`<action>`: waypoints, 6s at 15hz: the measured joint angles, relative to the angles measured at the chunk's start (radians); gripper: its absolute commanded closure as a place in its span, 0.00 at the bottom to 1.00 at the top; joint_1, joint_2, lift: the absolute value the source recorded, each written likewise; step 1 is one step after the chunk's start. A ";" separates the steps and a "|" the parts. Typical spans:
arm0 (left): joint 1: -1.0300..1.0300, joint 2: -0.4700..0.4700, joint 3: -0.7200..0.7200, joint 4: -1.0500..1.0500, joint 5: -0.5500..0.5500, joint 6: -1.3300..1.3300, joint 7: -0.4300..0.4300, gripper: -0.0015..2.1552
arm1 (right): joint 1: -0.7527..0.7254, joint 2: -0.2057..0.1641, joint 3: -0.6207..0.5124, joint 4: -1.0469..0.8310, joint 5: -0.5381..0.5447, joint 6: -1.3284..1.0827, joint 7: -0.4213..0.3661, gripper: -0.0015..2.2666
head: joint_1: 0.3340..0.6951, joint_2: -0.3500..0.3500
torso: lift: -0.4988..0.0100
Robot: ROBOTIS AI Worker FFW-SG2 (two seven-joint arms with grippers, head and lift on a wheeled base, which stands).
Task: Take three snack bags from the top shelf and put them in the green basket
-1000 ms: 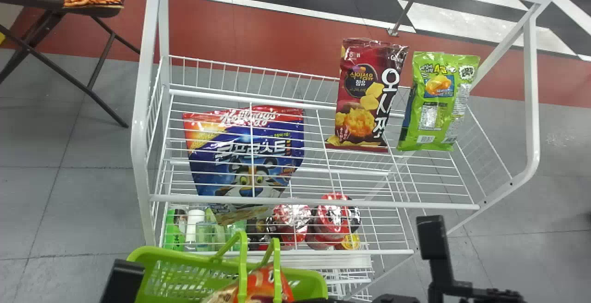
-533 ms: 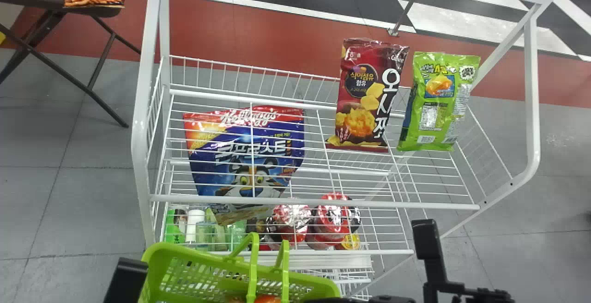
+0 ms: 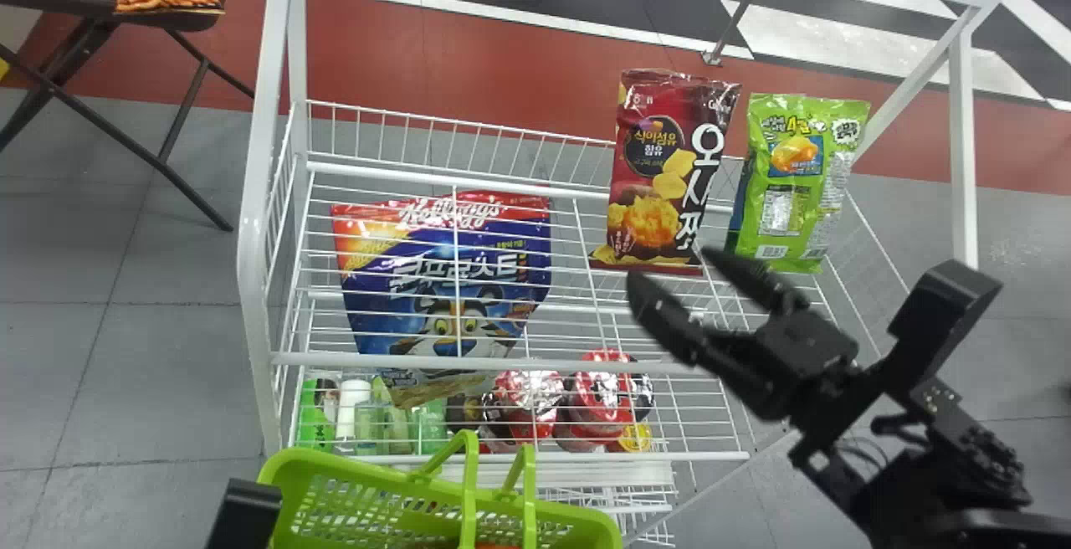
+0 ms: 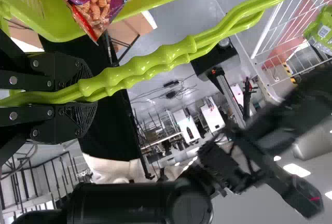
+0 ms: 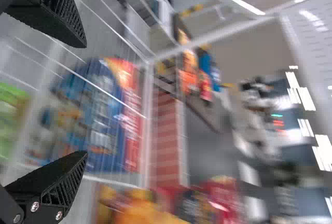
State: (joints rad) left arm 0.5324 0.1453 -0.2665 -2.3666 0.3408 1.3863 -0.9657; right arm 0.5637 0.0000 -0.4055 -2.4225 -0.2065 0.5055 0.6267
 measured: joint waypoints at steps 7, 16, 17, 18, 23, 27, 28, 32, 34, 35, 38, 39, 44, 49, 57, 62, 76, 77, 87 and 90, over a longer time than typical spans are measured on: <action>0.012 0.003 -0.004 0.000 -0.003 -0.009 -0.018 0.49 | -0.339 0.000 -0.131 0.391 0.150 -0.204 -0.113 0.04 | 1.00 0.00 | 0.92; -0.007 0.003 -0.004 0.020 -0.001 -0.009 -0.045 0.49 | -0.596 -0.105 -0.181 0.858 0.327 -0.379 -0.272 0.04 | 1.00 0.00 | 0.92; -0.009 0.003 -0.003 0.025 -0.001 -0.009 -0.045 0.49 | -0.618 -0.128 -0.183 0.896 0.330 -0.360 -0.272 0.17 | 1.00 0.00 | 0.92; -0.010 0.003 -0.003 0.029 0.000 -0.010 -0.045 0.49 | -0.635 -0.152 -0.183 0.924 0.331 -0.327 -0.258 0.43 | 1.00 0.00 | 0.92; -0.017 0.000 -0.005 0.041 0.000 -0.014 -0.045 0.49 | -0.633 -0.176 -0.178 0.913 0.308 -0.232 -0.155 0.99 | 1.00 0.00 | 0.92; -0.018 0.001 -0.001 0.042 0.001 -0.015 -0.045 0.49 | -0.603 -0.149 -0.192 0.845 0.275 -0.226 -0.182 0.99 | 1.00 0.00 | 0.92; -0.017 0.002 -0.002 0.042 0.001 -0.016 -0.045 0.49 | -0.602 -0.146 -0.196 0.840 0.274 -0.218 -0.199 0.99 | 1.00 0.00 | 0.92; -0.016 0.002 -0.002 0.040 0.001 -0.017 -0.045 0.49 | -0.582 -0.138 -0.237 0.787 0.218 -0.149 -0.200 0.99 | 1.00 0.00 | 0.92; -0.014 0.002 -0.003 0.037 0.001 -0.018 -0.041 0.49 | -0.502 -0.138 -0.244 0.668 0.132 -0.074 -0.183 0.99 | 1.00 0.00 | 0.92; -0.014 0.001 -0.003 0.036 0.001 -0.019 -0.038 0.49 | -0.460 -0.138 -0.243 0.600 0.100 -0.017 -0.168 0.99 | 1.00 0.00 | 0.92; -0.018 0.000 0.000 0.033 0.000 -0.019 -0.032 0.49 | -0.341 -0.103 -0.265 0.329 0.030 0.251 -0.088 0.99 | 1.00 0.00 | 0.92; -0.018 -0.001 0.001 0.032 0.000 -0.019 -0.030 0.49 | -0.315 -0.078 -0.291 0.237 0.010 0.353 -0.047 0.99 | 1.00 0.00 | 0.92; -0.030 -0.003 -0.001 0.031 -0.003 -0.030 -0.024 0.49 | -0.225 -0.031 -0.489 -0.074 -0.189 0.997 0.050 0.99 | 1.00 0.00 | 0.92; -0.041 -0.011 -0.005 0.032 -0.003 -0.062 0.005 0.49 | -0.141 -0.028 -0.537 -0.160 -0.281 1.064 0.212 0.99 | 1.00 0.00 | 0.92; -0.068 -0.024 -0.013 0.043 -0.005 -0.094 0.028 0.49 | 0.059 -0.074 -0.196 -0.064 -0.219 1.065 0.222 0.99 | 1.00 0.00 | 0.92; -0.094 -0.028 -0.037 0.058 -0.005 -0.087 0.041 0.49 | 0.045 -0.127 -0.045 0.016 -0.191 1.065 0.296 0.99 | 1.00 0.00 | 0.92; -0.114 -0.024 -0.062 0.070 -0.002 -0.076 0.051 0.49 | -0.046 -0.102 -0.165 0.119 -0.145 1.065 0.334 0.02 | 1.00 0.00 | 0.92; -0.114 -0.024 -0.064 0.068 -0.003 -0.074 0.052 0.49 | -0.045 -0.101 -0.195 0.099 -0.149 1.065 0.334 0.02 | 1.00 0.00 | 0.92; -0.108 -0.022 -0.094 0.063 -0.011 -0.062 0.075 0.49 | 0.014 -0.003 -0.364 -0.017 -0.312 0.336 0.183 0.03 | 1.00 0.00 | 0.92; -0.097 -0.020 -0.104 0.065 -0.018 -0.066 0.079 0.49 | 0.107 -0.003 -0.273 -0.064 -0.311 0.018 0.021 0.03 | 1.00 0.00 | 0.92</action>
State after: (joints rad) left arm 0.4355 0.1253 -0.3702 -2.3014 0.3224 1.3199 -0.8867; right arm 0.6712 -0.0030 -0.6782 -2.4862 -0.5177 0.5232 0.6475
